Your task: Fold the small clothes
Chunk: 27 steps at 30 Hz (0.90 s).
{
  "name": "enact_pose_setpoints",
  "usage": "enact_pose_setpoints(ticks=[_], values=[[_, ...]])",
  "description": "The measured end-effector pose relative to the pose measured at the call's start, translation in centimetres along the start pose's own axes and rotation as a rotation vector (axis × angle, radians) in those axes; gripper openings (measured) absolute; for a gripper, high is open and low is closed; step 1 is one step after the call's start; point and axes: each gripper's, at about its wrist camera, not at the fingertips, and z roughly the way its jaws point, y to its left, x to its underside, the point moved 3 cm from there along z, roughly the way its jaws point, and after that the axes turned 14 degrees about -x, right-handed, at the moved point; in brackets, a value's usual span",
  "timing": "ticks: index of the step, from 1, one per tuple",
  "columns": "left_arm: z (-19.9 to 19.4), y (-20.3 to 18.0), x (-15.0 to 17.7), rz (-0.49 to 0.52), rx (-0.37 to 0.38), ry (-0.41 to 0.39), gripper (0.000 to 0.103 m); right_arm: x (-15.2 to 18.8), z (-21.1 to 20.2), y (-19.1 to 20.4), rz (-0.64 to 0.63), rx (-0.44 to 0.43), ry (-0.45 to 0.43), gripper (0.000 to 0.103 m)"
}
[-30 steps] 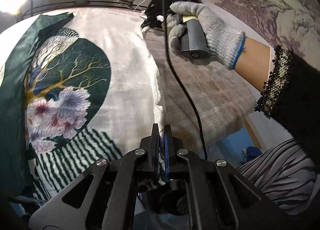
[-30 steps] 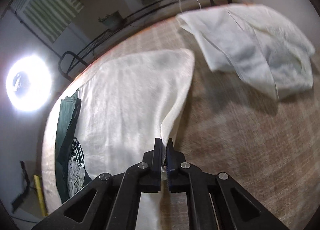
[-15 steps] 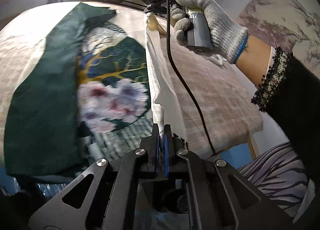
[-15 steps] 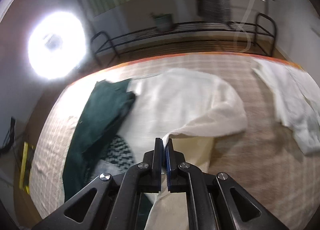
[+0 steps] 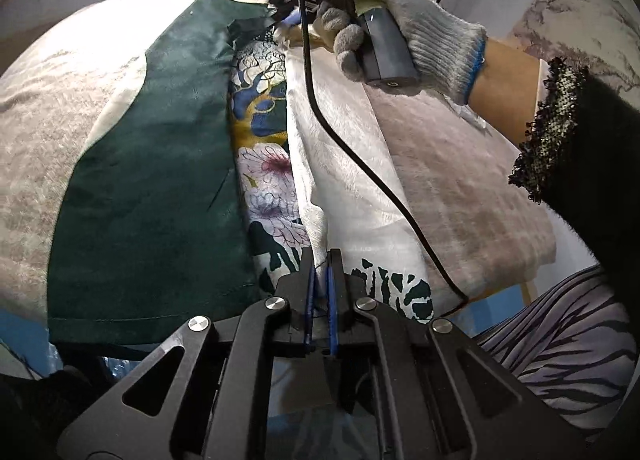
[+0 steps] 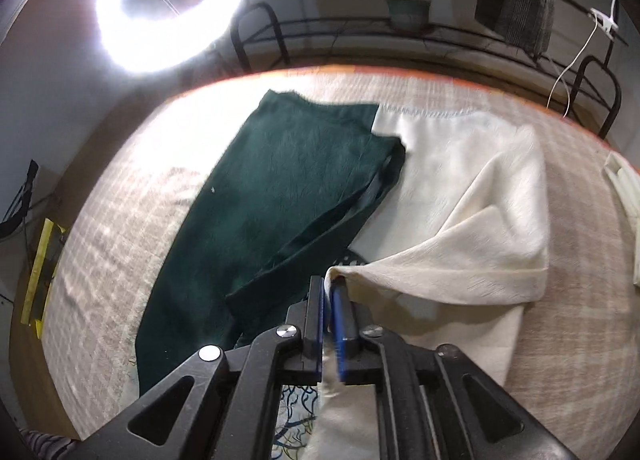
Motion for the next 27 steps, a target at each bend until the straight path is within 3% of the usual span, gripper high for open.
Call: enact_pose_setpoints(ticks=[1,2,4,5,7,10,16,19,26,27], values=[[-0.1,0.0,0.0,0.004,-0.003,0.001,0.002,0.2,0.3,-0.2,0.005,-0.019,0.023,0.021],[-0.2,0.1,-0.1,0.006,-0.001,0.002,0.002,0.3,0.5,-0.2,0.007,-0.032,0.035,0.038],[-0.7,0.4,-0.3,0.004,0.001,0.000,0.013,0.7,-0.1,-0.5,0.005,-0.067,0.049,0.039],[-0.8,0.6,-0.4,0.005,0.000,0.000,0.027,0.8,-0.7,-0.8,0.006,-0.078,0.041,0.039],[-1.8,1.1,-0.5,0.003,0.006,-0.013,0.038,0.6,-2.9,-2.1,0.046,-0.144,-0.011,0.039],[-3.5,1.7,-0.9,0.013,0.017,-0.032,0.038,0.3,-6.2,-5.0,0.124,-0.184,-0.109,0.039],[-6.2,3.2,-2.6,0.057,0.013,-0.058,0.038,1.0,-8.9,-13.5,0.384,-0.096,-0.236,0.050],[-6.6,5.0,-4.7,0.055,-0.002,-0.045,0.038,1.5,-8.2,-15.3,0.444,-0.096,-0.231,0.050],[-5.7,8.9,-9.0,0.087,-0.120,-0.050,0.038,0.5,-6.0,-15.2,0.377,-0.058,-0.192,0.049],[-5.5,9.2,-9.5,0.096,-0.132,-0.058,0.038,0.3,-5.5,-15.2,0.370,-0.057,-0.182,0.041]])
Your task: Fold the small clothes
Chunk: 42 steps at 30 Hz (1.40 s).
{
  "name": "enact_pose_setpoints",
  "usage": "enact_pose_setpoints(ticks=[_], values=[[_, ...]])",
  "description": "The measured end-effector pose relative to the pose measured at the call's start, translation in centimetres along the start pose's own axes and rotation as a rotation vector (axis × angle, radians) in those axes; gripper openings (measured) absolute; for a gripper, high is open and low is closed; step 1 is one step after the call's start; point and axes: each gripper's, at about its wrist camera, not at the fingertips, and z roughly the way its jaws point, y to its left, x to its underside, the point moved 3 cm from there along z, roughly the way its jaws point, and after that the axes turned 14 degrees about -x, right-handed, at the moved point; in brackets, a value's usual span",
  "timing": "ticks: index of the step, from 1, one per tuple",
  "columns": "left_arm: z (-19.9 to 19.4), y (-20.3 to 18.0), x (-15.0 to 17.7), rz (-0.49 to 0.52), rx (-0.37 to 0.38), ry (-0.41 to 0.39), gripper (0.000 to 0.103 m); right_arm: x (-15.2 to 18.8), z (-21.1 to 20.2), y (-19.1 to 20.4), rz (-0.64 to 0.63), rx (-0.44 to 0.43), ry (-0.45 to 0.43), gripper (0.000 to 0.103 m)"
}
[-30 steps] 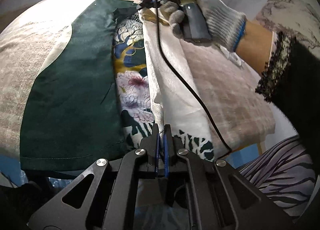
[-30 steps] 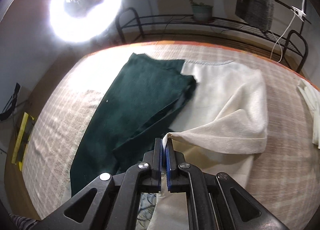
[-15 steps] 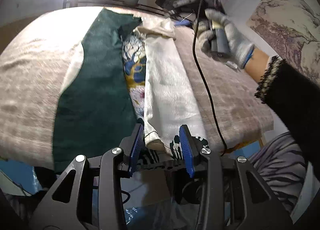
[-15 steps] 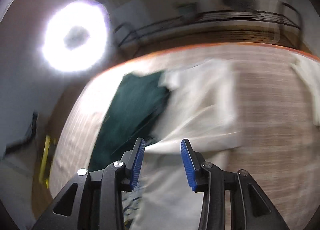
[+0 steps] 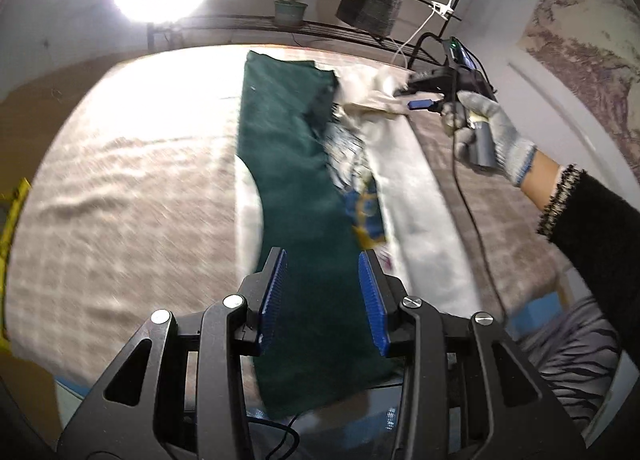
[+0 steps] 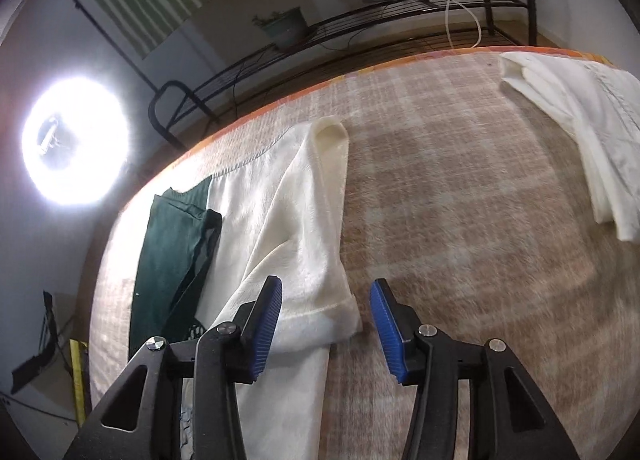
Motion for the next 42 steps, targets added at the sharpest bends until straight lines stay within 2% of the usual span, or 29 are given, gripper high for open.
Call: enact_pose_setpoints(ticks=[1,3,5,8,10,11,15,16,17,18,19,20,23,25,26,27,29,30,34,39,42], values=[[0.2,0.3,-0.3,0.004,-0.015,-0.009,0.038,0.0,0.5,0.1,-0.007,0.002,0.008,0.034],[0.7,1.1,-0.5,-0.018,-0.025,-0.016,0.038,0.0,1.1,0.4,-0.030,0.013,0.023,0.013],[1.3,1.7,-0.5,-0.055,-0.006,0.002,0.038,-0.3,1.0,1.3,-0.075,0.020,0.023,0.004],[2.0,2.1,-0.4,-0.092,0.035,0.037,0.038,-1.3,-0.2,3.3,-0.133,-0.029,-0.022,0.000],[1.9,1.8,-0.5,-0.074,0.029,0.027,0.038,-2.1,-0.7,4.4,-0.124,-0.115,-0.057,0.000],[1.9,1.8,-0.5,-0.068,0.025,0.022,0.038,-2.3,-0.6,4.8,-0.124,-0.129,-0.063,0.000],[1.6,1.9,-0.7,-0.061,0.007,0.005,0.038,-2.8,1.0,6.2,-0.150,-0.110,-0.064,0.000],[1.7,2.1,-0.7,-0.067,0.006,0.007,0.038,-2.8,1.2,6.2,-0.165,-0.083,-0.068,0.001],[1.8,2.2,-0.8,-0.073,0.007,0.011,0.038,-2.8,1.3,6.1,-0.169,-0.047,-0.068,0.017],[1.9,2.4,-0.8,-0.081,0.009,0.018,0.038,-2.9,1.7,5.8,-0.162,-0.011,-0.057,0.045],[2.0,2.5,-0.8,-0.090,0.014,0.025,0.038,-2.8,1.8,5.3,-0.154,0.019,-0.053,0.052],[2.2,2.6,-0.8,-0.097,0.020,0.033,0.038,-2.7,1.8,4.7,-0.149,0.028,-0.052,0.054],[2.4,2.5,-0.7,-0.105,0.032,0.048,0.038,-2.3,2.3,3.1,-0.141,0.040,0.001,0.043],[2.5,2.4,-0.6,-0.098,0.029,0.048,0.038,-1.6,3.0,2.6,-0.158,0.042,0.052,0.041],[2.4,2.3,-0.7,-0.093,0.025,0.046,0.038,-1.5,3.2,2.4,-0.166,0.054,0.067,0.035],[2.4,2.2,-0.7,-0.090,0.022,0.043,0.038,-1.2,3.6,2.3,-0.176,0.068,0.087,0.020],[2.4,2.2,-0.7,-0.090,0.018,0.039,0.038,-0.8,3.8,2.2,-0.197,0.096,0.107,0.005],[2.4,2.2,-0.8,-0.090,0.015,0.036,0.038,-0.9,3.5,2.3,-0.203,0.104,0.097,0.002],[2.5,2.4,-0.9,-0.098,0.016,0.036,0.038,-2.0,2.0,3.4,-0.222,0.093,0.037,0.000],[2.7,2.5,-1.0,-0.109,0.020,0.040,0.038,-2.9,1.8,5.5,-0.137,-0.087,-0.011,0.000],[2.9,2.5,-1.1,-0.115,0.019,0.045,0.038,-3.2,3.1,7.3,-0.090,-0.186,-0.020,0.000]])
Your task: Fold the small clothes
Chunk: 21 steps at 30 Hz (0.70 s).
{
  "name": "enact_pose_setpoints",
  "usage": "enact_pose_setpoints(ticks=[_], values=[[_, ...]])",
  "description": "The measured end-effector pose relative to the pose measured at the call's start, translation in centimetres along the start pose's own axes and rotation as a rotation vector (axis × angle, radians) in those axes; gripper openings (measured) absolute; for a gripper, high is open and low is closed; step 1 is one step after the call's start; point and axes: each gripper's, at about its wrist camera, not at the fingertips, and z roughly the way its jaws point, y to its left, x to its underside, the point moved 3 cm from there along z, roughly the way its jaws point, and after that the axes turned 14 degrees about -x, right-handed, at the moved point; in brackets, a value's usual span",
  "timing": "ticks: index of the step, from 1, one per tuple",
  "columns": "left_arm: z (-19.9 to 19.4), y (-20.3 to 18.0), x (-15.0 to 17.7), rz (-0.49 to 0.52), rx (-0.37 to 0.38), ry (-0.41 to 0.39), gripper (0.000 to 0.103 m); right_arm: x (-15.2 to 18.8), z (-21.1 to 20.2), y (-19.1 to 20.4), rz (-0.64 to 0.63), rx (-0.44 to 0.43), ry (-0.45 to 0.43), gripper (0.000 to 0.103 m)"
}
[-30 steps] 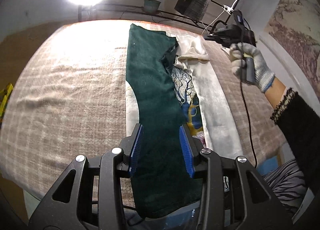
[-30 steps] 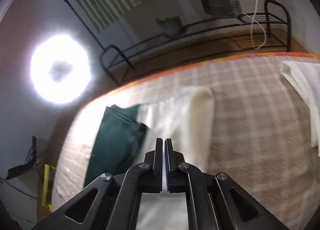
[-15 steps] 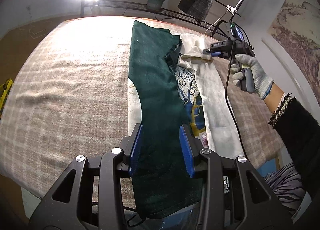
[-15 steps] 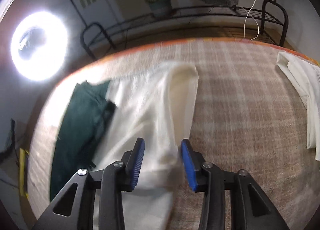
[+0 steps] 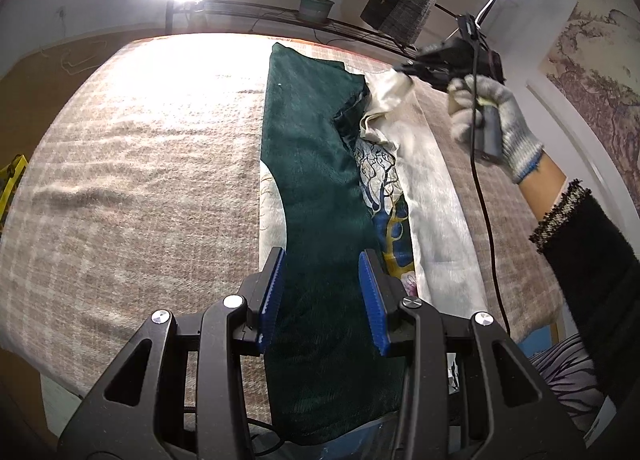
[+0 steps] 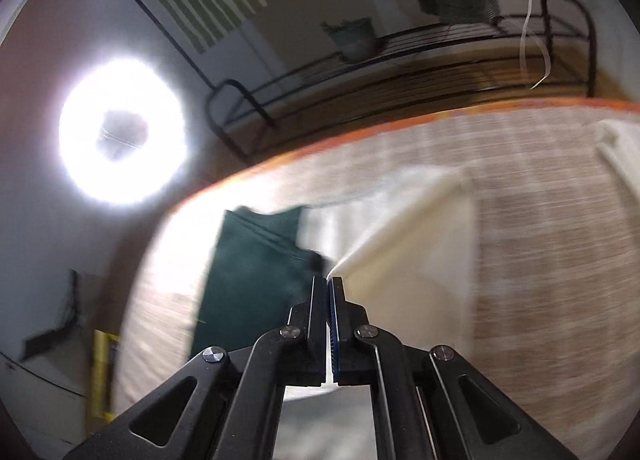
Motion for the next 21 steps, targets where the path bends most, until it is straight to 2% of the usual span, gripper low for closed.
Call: enact_pose_setpoints(ticks=[5,7,9,10,12,16,19,21], values=[[0.4,0.0,-0.1,-0.006,0.002,0.012,0.038,-0.4,4.0,1.3,0.055,-0.095,-0.015,0.000],[0.5,0.0,-0.2,-0.009,-0.001,0.014,0.038,-0.5,5.4,1.0,0.102,-0.151,-0.035,0.006],[0.5,0.2,-0.2,-0.015,-0.002,0.015,0.038,-0.4,6.6,0.5,0.183,-0.235,-0.034,0.029],[0.5,0.3,-0.2,-0.019,-0.002,0.014,0.038,-0.4,6.7,0.2,0.226,-0.303,-0.058,0.029],[0.5,0.6,-0.2,-0.027,-0.001,0.015,0.038,-0.4,6.4,0.4,0.238,-0.358,-0.079,0.030],[0.2,0.6,0.0,-0.021,0.003,0.015,0.038,-0.7,4.1,1.3,0.112,-0.221,-0.078,0.030],[-0.1,0.5,0.1,-0.009,-0.001,0.009,0.038,-0.3,1.6,0.9,0.100,-0.154,-0.080,0.030],[-0.4,0.5,0.3,0.002,-0.010,-0.001,0.038,-0.1,-0.5,0.7,0.105,-0.142,-0.101,0.030]])
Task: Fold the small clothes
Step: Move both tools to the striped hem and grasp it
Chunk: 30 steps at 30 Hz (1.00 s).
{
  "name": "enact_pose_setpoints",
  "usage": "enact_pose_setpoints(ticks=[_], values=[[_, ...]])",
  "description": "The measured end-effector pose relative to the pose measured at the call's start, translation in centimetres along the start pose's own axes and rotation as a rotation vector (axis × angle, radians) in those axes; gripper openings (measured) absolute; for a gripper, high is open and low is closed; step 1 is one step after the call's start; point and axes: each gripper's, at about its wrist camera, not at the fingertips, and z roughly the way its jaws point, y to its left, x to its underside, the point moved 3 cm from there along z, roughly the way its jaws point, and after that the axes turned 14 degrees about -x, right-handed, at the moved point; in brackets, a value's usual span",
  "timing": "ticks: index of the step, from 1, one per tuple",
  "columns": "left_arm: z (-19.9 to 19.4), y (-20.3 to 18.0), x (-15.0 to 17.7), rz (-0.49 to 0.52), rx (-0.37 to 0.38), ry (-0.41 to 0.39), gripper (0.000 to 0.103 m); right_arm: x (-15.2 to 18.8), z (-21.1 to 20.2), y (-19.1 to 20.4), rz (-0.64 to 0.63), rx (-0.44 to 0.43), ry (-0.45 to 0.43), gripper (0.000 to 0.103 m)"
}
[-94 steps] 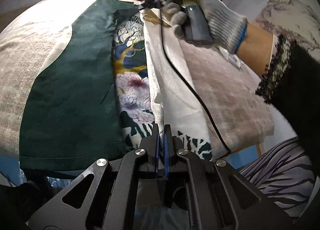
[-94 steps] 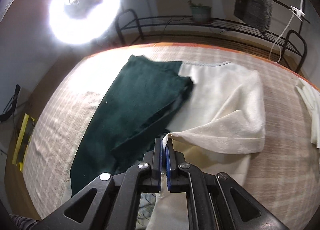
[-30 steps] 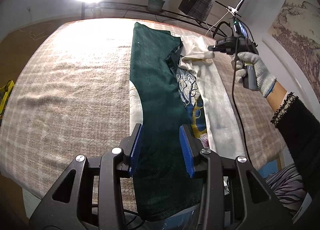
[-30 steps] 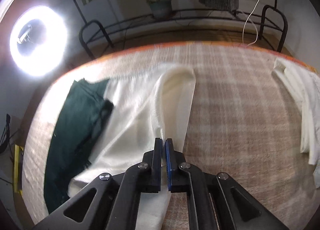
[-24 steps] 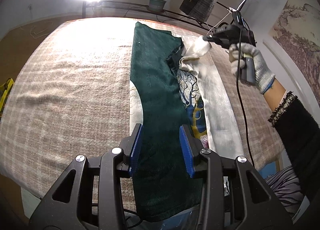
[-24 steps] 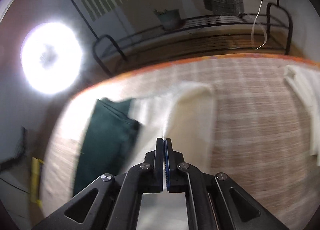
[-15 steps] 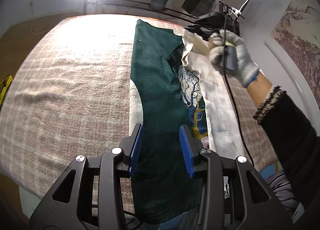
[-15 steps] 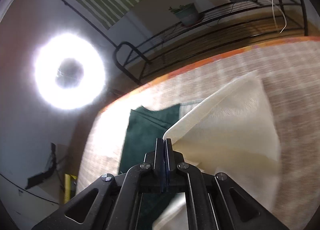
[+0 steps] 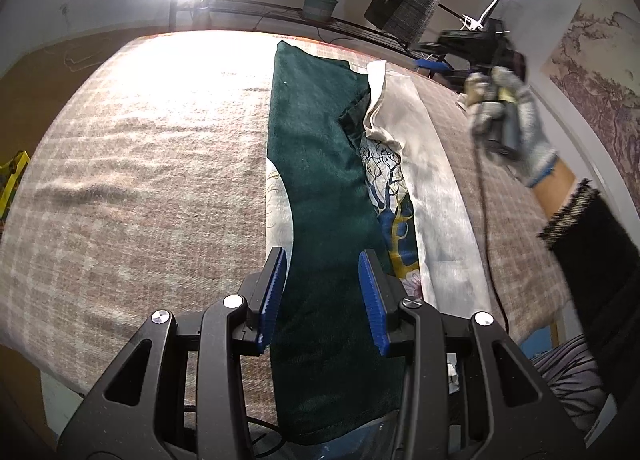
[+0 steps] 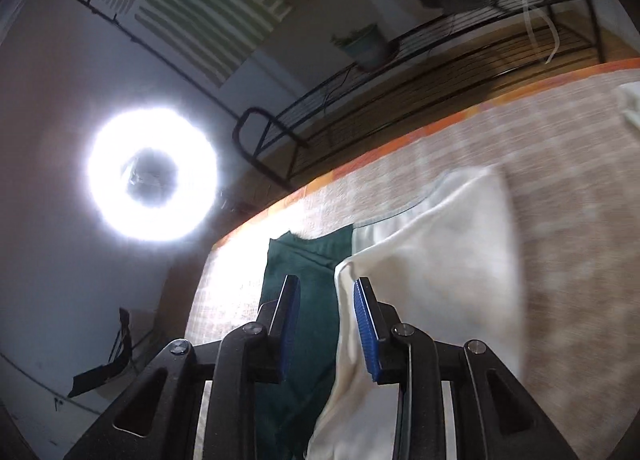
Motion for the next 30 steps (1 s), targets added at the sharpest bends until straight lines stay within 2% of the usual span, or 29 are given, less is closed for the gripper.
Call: enact_pose_setpoints(ticks=[6,9,12,17,21,25,30], values=[[-0.2,1.0,0.8,0.018,-0.036,-0.008,0.038,0.8,-6.8,3.1,-0.068,0.020,-0.022,0.033],[-0.1,1.5,1.4,0.019,-0.034,0.007,0.038,2.9,-9.8,4.8,-0.110,0.029,-0.002,0.035],[0.1,1.8,2.4,0.034,-0.042,0.027,0.038,6.7,-12.6,5.9,-0.146,0.052,0.050,0.036],[0.7,2.1,4.9,0.034,-0.001,0.115,0.038,13.2,-16.1,5.6,-0.140,0.102,0.145,0.036],[0.7,2.3,7.7,0.045,0.012,0.169,0.038,20.5,-17.8,5.1,-0.155,0.155,0.258,0.036],[0.3,2.4,9.6,0.030,0.033,0.198,0.038,27.1,-18.2,4.0,-0.130,0.167,0.369,0.036],[0.0,1.9,11.1,0.024,0.060,0.228,0.038,32.8,-19.1,3.3,-0.080,0.116,0.434,0.036]])
